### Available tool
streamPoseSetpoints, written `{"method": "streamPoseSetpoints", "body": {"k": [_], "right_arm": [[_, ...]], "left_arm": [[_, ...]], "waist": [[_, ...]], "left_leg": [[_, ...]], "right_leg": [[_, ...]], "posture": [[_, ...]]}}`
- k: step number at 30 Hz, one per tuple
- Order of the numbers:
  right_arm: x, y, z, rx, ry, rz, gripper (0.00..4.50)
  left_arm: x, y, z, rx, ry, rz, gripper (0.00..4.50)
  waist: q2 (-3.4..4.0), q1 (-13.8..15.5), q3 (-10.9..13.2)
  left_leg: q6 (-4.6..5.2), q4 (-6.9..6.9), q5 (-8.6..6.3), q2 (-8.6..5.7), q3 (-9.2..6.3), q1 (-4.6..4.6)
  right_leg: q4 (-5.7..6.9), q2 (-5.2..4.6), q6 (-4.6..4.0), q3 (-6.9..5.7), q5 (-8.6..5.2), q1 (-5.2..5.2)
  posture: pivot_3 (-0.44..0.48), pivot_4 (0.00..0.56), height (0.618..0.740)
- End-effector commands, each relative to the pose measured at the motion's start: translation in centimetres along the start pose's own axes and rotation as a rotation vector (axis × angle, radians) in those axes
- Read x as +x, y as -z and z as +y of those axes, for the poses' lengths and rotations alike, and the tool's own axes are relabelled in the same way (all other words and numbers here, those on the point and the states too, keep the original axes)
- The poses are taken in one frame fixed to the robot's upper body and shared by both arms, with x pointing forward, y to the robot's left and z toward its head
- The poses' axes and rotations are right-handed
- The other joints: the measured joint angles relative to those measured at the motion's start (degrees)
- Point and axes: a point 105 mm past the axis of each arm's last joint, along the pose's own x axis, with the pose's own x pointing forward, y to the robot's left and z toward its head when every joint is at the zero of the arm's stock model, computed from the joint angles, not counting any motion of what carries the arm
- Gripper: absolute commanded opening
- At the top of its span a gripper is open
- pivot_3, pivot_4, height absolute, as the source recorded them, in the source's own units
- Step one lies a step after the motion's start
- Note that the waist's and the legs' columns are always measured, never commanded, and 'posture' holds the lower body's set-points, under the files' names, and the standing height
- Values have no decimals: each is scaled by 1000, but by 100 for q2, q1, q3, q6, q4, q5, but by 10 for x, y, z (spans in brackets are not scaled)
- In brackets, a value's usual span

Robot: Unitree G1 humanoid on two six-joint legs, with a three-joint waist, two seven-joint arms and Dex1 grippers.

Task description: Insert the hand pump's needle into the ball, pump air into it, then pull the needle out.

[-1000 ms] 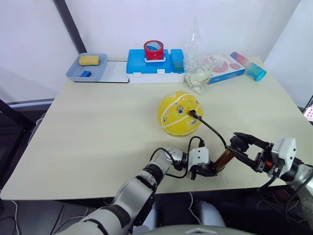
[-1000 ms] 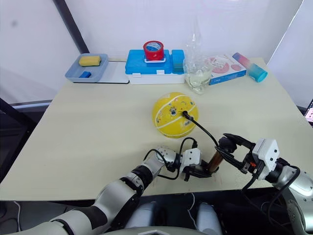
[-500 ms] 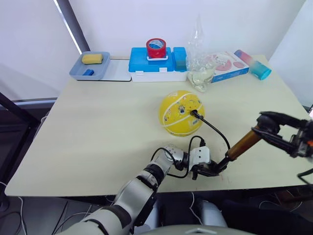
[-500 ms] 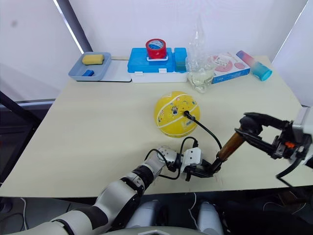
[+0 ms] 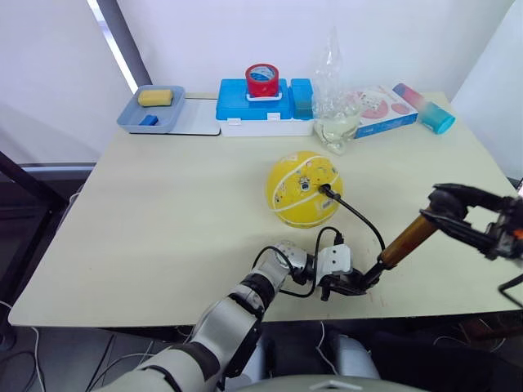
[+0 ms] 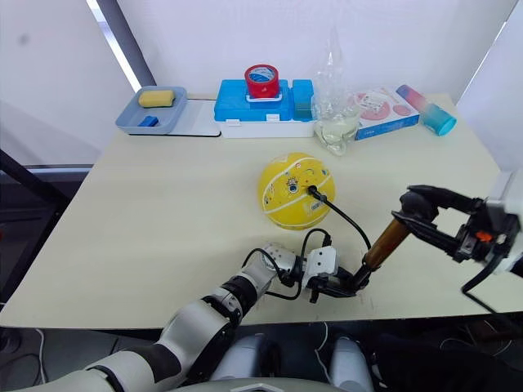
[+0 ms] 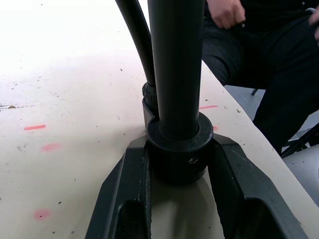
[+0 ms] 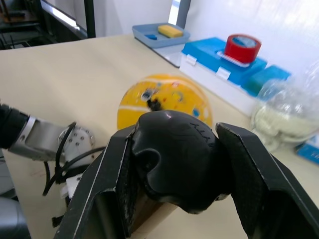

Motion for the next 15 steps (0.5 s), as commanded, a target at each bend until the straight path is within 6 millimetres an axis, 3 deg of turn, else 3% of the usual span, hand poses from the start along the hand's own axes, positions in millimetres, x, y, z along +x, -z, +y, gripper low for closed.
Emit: {"method": "streamPoseSetpoints", "body": {"k": [1,5,8,15], "right_arm": [[12,48,19,67,-30,70,1918],[18,86,26,62,0,104,1918],[19,97,29,37,5,104,1918],[9,43,7,-74,40,-38,1918]], "left_arm": [[1,18,-12,-44,33,60,1098],[-1,19,-11,-39,29,71,1098],[-2,19,-10,-34,27,74,1098],[-4,20,-11,-9,39,84,1098]], "waist": [[-12,-3,-5],[-22,-29,-13],[-19,-37,-16],[-4,-35,-4]], "left_leg": [[0,0,0,0,-5,1],[0,6,1,0,-7,11],[-2,9,1,0,-9,11],[-8,9,5,0,-14,13]], "right_leg": [[1,4,-1,-3,0,2],[6,6,0,-6,-1,12],[8,6,0,-8,0,12],[12,2,-1,-9,0,12]], "posture": [[0,150,737],[0,150,737],[0,150,737],[0,150,737]]}}
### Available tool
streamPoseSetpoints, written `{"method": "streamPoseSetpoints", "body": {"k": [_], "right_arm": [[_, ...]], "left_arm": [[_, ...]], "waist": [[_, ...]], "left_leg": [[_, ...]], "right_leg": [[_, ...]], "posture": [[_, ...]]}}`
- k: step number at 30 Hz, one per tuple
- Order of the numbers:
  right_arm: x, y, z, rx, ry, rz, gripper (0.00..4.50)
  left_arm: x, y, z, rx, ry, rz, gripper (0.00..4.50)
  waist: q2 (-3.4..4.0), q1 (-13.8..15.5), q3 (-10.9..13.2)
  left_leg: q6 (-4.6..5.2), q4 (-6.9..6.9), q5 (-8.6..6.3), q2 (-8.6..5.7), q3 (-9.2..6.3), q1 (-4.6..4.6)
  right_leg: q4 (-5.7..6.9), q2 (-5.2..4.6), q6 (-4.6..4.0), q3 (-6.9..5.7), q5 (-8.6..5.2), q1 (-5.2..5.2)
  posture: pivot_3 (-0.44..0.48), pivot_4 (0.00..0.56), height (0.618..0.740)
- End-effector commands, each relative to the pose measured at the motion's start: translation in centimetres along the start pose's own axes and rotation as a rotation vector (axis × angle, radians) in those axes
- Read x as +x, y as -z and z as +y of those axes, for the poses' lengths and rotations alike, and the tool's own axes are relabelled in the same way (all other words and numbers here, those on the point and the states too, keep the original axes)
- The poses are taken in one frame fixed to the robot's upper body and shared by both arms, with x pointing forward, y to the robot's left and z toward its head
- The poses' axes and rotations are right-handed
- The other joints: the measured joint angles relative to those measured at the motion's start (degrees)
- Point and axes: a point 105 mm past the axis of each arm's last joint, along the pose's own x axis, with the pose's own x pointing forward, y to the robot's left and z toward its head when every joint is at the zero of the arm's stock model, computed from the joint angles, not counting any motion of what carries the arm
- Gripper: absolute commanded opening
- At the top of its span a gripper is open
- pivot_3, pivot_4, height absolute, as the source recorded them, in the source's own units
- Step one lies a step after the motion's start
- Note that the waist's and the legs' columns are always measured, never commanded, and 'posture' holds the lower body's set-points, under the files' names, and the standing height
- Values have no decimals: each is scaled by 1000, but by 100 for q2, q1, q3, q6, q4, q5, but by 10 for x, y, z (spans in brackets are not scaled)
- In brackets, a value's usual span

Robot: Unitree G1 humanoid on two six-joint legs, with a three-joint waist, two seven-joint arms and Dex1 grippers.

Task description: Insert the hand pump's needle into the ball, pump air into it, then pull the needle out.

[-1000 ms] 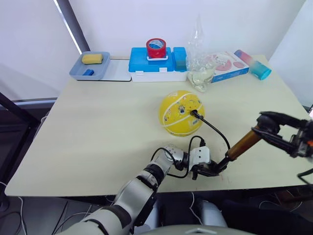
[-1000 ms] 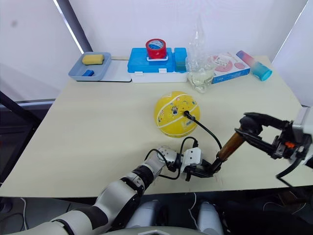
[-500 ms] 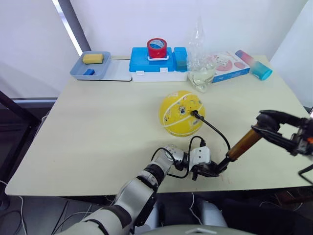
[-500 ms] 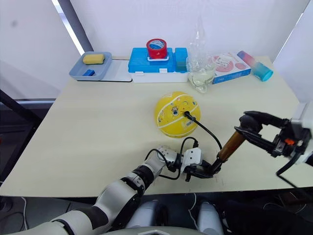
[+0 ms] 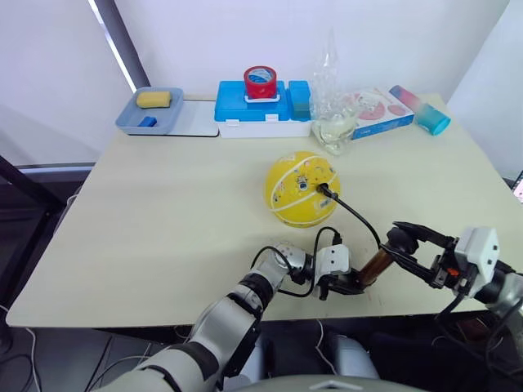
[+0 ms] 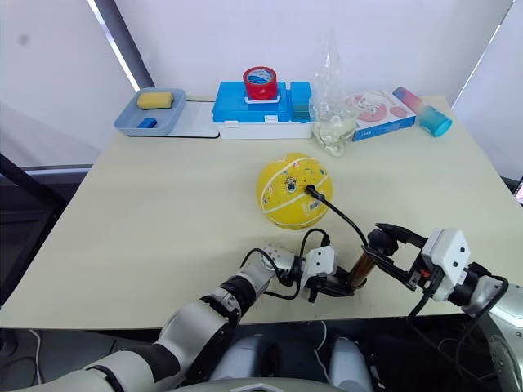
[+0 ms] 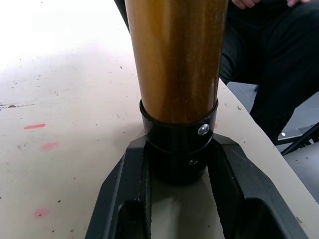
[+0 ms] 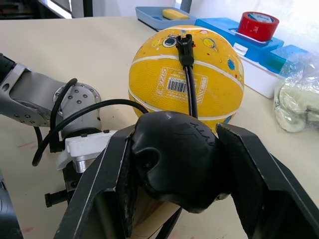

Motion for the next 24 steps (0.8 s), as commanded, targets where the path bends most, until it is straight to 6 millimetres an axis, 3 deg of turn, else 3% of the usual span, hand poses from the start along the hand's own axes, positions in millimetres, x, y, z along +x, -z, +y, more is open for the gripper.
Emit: {"method": "streamPoseSetpoints", "body": {"k": [1,11,15,20,24], "right_arm": [[-14,-27,-18,-52,33,-23,1918],[-32,-107,-38,-134,55,-133,1918],[-34,-122,-38,-129,36,-125,1918],[-25,-87,-29,-69,1,0,1917],[-20,-33,-17,8,-9,100,1917]], "left_arm": [[-2,18,-12,-16,49,73,1098],[-3,20,-13,-18,47,75,1098],[-3,19,-12,-18,43,70,1098],[-1,17,-13,-14,50,64,1098],[1,15,-13,-11,52,60,1098]], "waist": [[16,1,13],[17,4,27],[14,6,32],[5,4,33],[-11,5,26]], "left_leg": [[0,0,0,0,0,-1],[0,-1,0,0,-1,-7],[0,-1,0,0,-2,-9],[0,-1,-1,0,-3,-9],[0,-1,-1,0,-3,-9]], "right_leg": [[-2,-2,0,0,0,0],[-4,-11,-1,-3,0,-2],[-7,-17,-1,-3,0,-2],[-9,-25,-1,-5,0,-1],[-9,-20,-1,-6,0,-1]], "posture": [[0,150,737],[0,150,737],[0,150,737],[0,150,737],[0,150,737]]}}
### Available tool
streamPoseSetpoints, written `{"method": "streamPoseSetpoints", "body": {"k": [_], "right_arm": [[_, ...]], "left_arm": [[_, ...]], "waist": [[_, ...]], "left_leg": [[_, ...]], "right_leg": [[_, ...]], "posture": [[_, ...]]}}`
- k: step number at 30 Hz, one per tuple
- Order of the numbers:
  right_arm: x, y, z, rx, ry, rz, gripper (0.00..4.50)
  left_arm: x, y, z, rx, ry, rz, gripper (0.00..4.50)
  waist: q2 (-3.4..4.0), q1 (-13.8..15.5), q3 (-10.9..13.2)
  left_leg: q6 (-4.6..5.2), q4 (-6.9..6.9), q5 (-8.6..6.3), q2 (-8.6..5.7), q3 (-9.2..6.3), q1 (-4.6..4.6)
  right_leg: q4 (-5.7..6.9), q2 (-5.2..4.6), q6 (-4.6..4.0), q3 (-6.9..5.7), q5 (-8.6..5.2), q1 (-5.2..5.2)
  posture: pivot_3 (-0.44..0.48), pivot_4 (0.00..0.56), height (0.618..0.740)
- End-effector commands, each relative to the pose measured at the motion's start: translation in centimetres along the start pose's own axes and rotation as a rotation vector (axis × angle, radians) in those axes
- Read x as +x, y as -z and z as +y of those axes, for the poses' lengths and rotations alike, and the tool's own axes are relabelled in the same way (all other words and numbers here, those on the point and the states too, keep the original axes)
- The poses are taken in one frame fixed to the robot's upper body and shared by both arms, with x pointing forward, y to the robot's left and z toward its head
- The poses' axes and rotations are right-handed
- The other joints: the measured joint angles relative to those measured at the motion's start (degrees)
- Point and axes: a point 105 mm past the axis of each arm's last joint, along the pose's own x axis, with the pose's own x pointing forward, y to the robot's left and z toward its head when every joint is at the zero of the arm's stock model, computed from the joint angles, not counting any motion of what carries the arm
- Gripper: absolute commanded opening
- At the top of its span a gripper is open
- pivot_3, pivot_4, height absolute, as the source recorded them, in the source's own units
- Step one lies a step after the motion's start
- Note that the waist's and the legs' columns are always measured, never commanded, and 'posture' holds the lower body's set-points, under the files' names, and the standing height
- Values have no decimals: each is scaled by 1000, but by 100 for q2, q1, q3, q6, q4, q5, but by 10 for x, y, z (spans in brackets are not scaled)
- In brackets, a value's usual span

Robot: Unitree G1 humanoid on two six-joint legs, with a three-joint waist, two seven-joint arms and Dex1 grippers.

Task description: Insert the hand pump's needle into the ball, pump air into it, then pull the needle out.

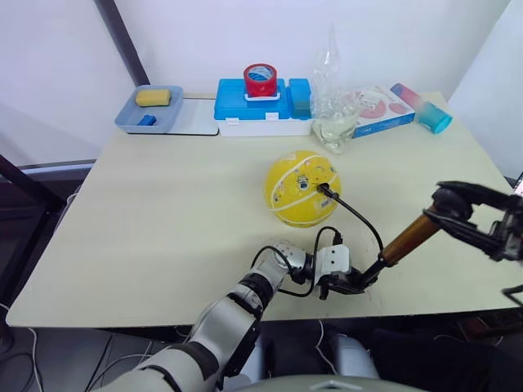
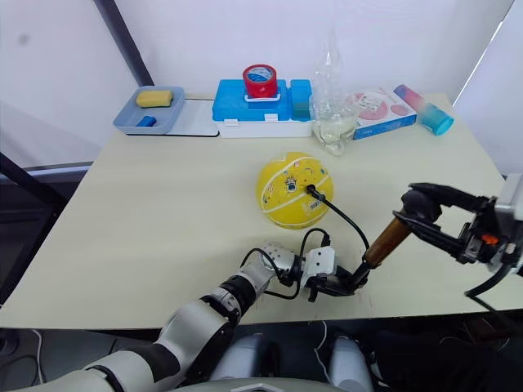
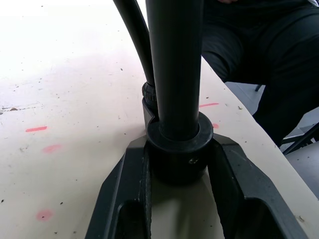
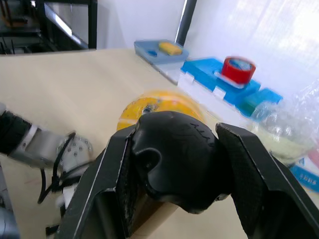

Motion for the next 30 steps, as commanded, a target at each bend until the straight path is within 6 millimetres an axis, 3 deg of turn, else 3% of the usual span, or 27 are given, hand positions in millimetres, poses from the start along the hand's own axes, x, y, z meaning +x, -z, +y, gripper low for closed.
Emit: {"method": "streamPoseSetpoints", "body": {"k": [1,7,10,15,25,30], "right_arm": [[4,51,11,42,-3,122,1917],[12,106,23,77,24,154,1917],[17,112,29,75,16,131,1917],[14,80,15,24,52,21,1917],[-12,-20,-13,-55,43,-101,1917],[-16,-52,-20,-73,39,-123,1917]], "left_arm": [[2,16,-13,-29,51,60,1098],[2,14,-12,-27,48,57,1098],[2,14,-12,-28,50,55,1098],[1,15,-13,-32,54,57,1098],[0,17,-15,-31,68,62,1098],[-1,17,-16,-29,72,63,1098]], "waist": [[-4,0,-5],[-25,0,-8],[-19,-8,-14],[-25,-11,-14],[16,17,14],[13,16,19]], "left_leg": [[0,0,0,0,-2,0],[-1,1,1,-1,-6,3],[-1,1,1,-1,-5,5],[-6,1,4,0,-9,13],[-7,0,4,0,-11,-2],[-7,-1,3,1,-14,-2]], "right_leg": [[1,13,0,-2,0,1],[5,22,0,-5,0,2],[5,20,0,-4,0,4],[7,14,-1,-5,1,11],[0,-4,-2,-11,1,2],[0,-3,-2,-13,1,2]], "posture": [[0,150,737],[0,150,737],[0,150,737],[0,150,737],[0,150,737],[0,150,737]]}}
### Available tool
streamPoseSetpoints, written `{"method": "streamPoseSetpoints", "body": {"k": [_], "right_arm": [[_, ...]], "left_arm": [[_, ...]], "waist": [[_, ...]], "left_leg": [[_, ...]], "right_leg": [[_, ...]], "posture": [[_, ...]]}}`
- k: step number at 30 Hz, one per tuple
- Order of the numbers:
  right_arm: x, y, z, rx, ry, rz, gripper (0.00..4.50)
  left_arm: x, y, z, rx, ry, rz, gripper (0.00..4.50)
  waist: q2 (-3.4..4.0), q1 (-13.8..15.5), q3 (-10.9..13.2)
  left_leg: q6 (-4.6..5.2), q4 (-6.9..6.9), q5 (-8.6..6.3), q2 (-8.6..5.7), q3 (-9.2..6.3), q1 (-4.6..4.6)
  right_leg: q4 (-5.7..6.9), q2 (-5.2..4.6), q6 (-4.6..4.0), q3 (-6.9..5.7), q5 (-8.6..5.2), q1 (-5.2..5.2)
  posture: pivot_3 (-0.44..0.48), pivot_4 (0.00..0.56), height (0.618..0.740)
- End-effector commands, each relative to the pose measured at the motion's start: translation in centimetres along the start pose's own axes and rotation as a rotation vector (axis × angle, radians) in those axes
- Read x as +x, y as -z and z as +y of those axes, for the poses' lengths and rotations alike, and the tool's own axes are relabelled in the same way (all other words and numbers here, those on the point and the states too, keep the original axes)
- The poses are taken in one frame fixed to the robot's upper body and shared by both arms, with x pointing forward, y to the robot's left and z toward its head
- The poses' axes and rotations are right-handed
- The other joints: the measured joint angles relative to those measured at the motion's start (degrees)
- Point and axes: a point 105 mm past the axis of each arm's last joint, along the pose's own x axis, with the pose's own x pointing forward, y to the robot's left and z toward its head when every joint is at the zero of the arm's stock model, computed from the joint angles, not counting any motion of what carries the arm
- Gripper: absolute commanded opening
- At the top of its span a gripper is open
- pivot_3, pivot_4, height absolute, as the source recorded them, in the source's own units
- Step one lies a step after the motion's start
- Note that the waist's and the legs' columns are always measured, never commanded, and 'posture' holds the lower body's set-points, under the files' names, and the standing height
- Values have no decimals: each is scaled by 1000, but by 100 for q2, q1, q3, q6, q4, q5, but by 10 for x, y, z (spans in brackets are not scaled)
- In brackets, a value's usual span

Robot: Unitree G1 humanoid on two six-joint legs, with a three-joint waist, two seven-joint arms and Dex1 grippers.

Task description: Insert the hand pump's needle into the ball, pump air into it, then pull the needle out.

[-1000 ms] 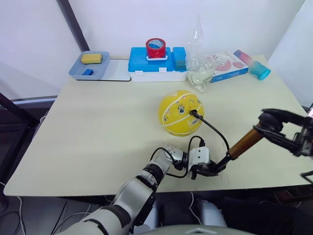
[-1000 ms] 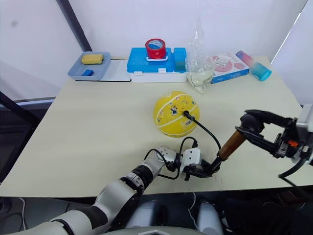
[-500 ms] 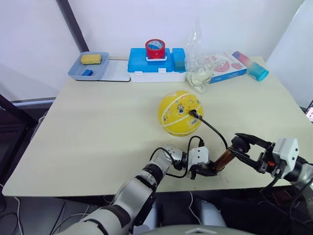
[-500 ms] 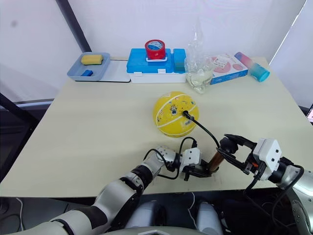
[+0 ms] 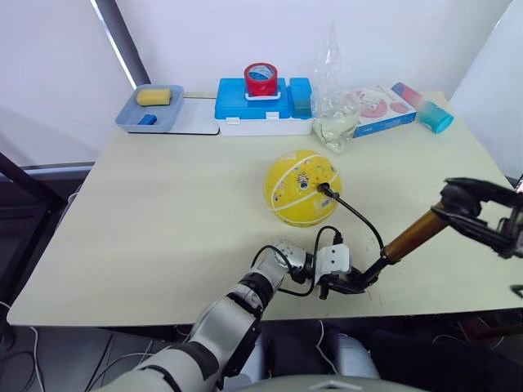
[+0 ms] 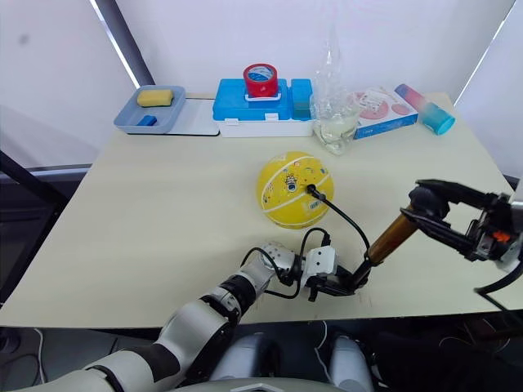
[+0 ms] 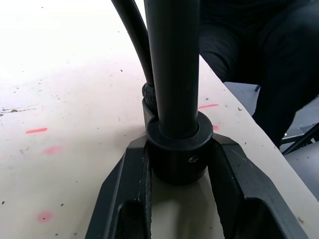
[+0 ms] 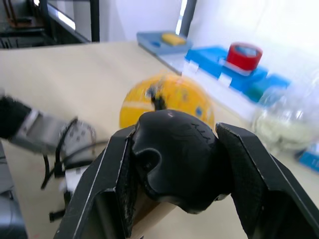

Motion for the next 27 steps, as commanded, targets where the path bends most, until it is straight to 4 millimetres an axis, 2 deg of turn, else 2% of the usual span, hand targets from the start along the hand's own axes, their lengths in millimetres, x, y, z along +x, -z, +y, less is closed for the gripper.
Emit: {"method": "streamPoseSetpoints", "body": {"k": [1,4,6,10,17,22,25,27], "right_arm": [[-6,-32,-9,-58,51,-55,1917],[-3,-41,-8,-46,30,-54,1917],[2,-34,-1,-14,3,-35,1917],[6,10,17,56,-42,103,1917],[10,89,41,116,-3,186,1917],[13,133,63,46,-20,244,1917],[14,134,73,19,-29,221,1917],[14,123,68,-5,-9,181,1917]], "left_arm": [[0,18,-16,-31,67,65,1098],[0,19,-16,-30,68,66,1098],[0,19,-17,-29,68,66,1098],[0,19,-17,-27,65,66,1098],[1,18,-17,-1,65,67,1098],[2,17,-16,0,46,57,1098],[2,18,-15,0,39,57,1098],[1,18,-14,1,34,58,1098]], "waist": [[-1,-1,0],[4,-3,5],[6,4,7],[-3,20,1],[-34,2,-22],[-34,-8,-27],[-21,-15,-41],[-26,-17,-43]], "left_leg": [[0,0,0,0,0,-2],[0,0,0,0,0,-7],[1,0,0,0,0,-9],[0,-3,0,0,-5,-9],[0,-2,0,0,-12,3],[0,-1,1,0,-13,11],[0,-1,1,-1,-14,12],[-2,-1,2,0,-17,19]], "right_leg": [[-1,0,0,0,0,0],[-5,-2,0,-1,0,-2],[-5,-3,0,-1,0,-3],[-7,-1,0,-8,0,-1],[-1,22,-4,-11,-3,10],[3,27,-3,-11,-3,16],[1,29,-3,-13,-3,17],[2,30,-3,-15,-3,24]], "posture": [[0,150,737],[0,150,737],[0,150,737],[0,150,737],[0,150,737],[0,150,737],[0,150,737],[0,150,737]]}}
